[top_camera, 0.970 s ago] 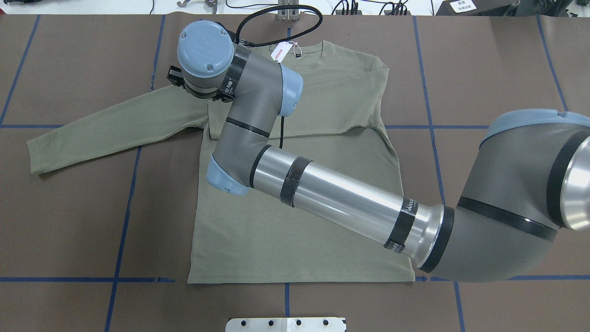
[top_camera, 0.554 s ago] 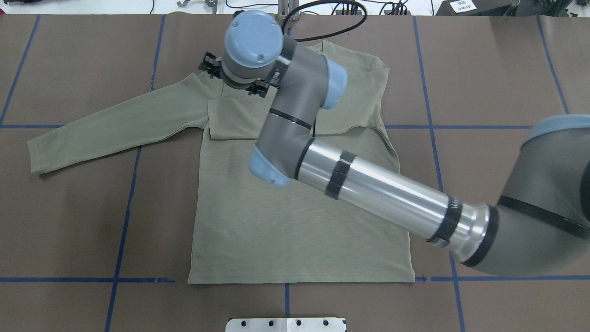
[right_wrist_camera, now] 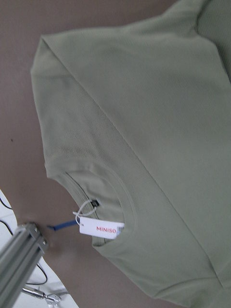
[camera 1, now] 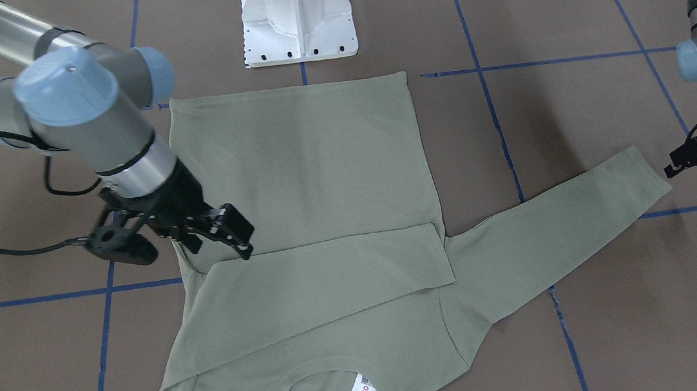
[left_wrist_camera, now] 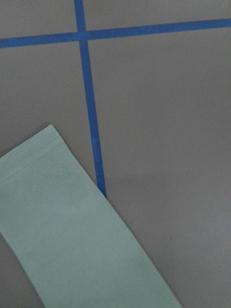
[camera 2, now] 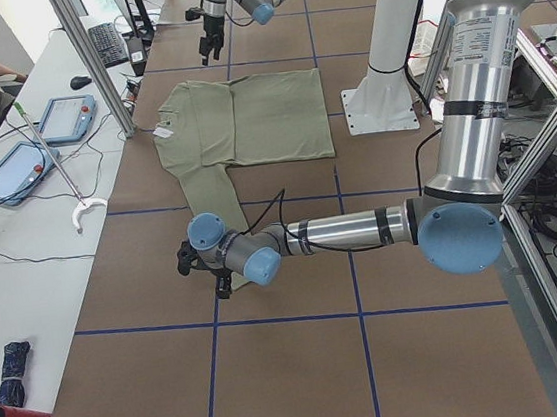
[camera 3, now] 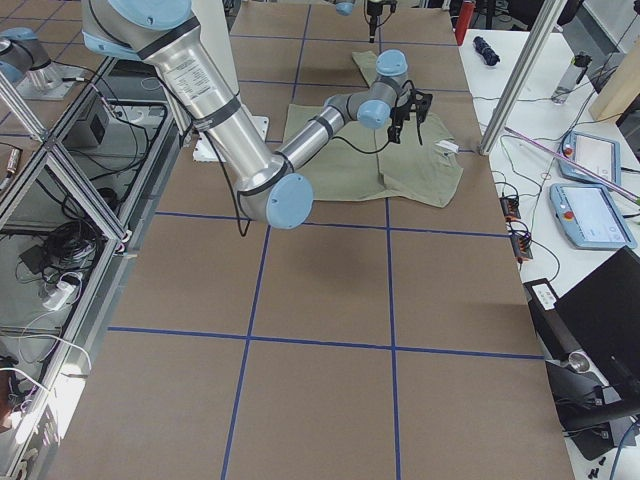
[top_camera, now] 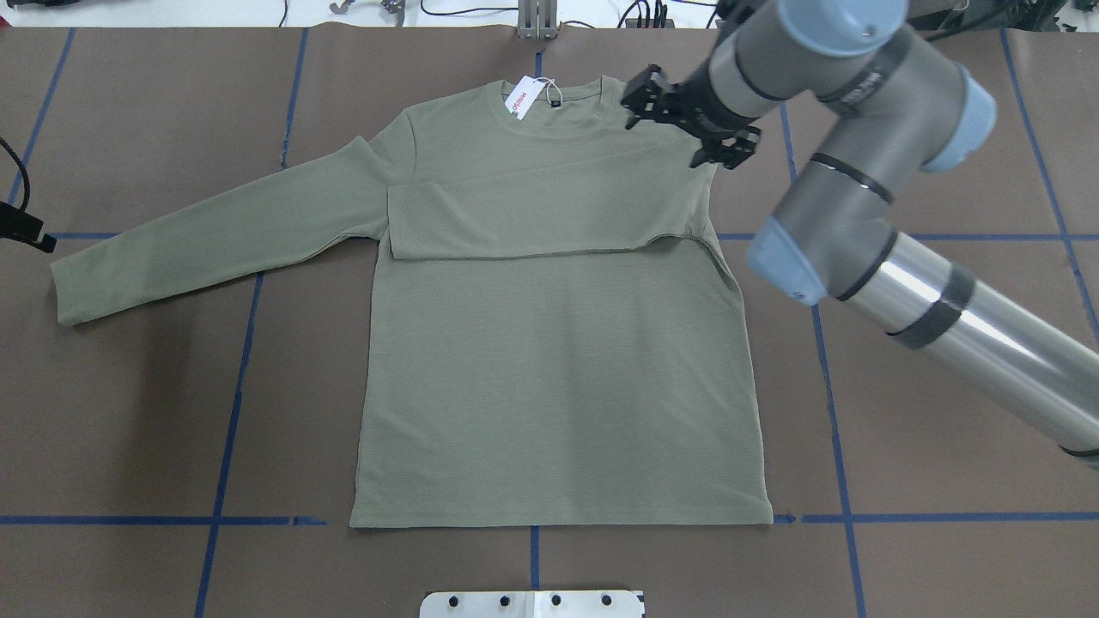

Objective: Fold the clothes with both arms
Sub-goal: 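Release the sleeve and raise the right gripper while the left gripper approaches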

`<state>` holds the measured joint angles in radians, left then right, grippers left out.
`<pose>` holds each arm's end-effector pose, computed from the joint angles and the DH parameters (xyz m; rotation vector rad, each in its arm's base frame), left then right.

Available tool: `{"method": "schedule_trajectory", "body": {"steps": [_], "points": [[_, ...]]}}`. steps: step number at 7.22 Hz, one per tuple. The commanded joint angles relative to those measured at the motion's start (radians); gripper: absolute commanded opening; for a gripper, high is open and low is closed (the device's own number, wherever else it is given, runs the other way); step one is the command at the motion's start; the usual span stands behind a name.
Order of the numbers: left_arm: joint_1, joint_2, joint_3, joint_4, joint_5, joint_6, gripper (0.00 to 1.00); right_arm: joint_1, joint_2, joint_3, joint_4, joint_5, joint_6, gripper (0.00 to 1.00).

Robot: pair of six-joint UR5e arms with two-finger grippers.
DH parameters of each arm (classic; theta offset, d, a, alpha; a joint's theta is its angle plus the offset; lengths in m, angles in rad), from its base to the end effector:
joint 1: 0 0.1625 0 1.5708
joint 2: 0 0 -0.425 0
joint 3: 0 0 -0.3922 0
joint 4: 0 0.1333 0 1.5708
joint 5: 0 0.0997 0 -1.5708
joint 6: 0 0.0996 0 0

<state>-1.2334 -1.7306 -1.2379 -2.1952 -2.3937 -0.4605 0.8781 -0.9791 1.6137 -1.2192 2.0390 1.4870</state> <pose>0.1329 -0.5609 0.6671 0.0778 0.9091 0.0712 -0.3676 -0.5813 0.2486 0.0675 -1.0656 0.4879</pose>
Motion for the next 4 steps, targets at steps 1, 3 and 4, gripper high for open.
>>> {"method": "schedule_trajectory", "body": {"steps": [1,3,4], "points": [[0.028,-0.021,0.052,-0.023,-0.001,-0.019,0.85,0.068,-0.15,0.08,-0.005,0.027,-0.06,0.99],[0.071,-0.026,0.044,-0.029,0.001,-0.102,0.76,0.068,-0.167,0.081,-0.003,0.027,-0.071,0.99],[0.071,-0.026,0.046,-0.026,0.001,-0.099,0.73,0.07,-0.167,0.081,-0.002,0.027,-0.071,0.99]]}}
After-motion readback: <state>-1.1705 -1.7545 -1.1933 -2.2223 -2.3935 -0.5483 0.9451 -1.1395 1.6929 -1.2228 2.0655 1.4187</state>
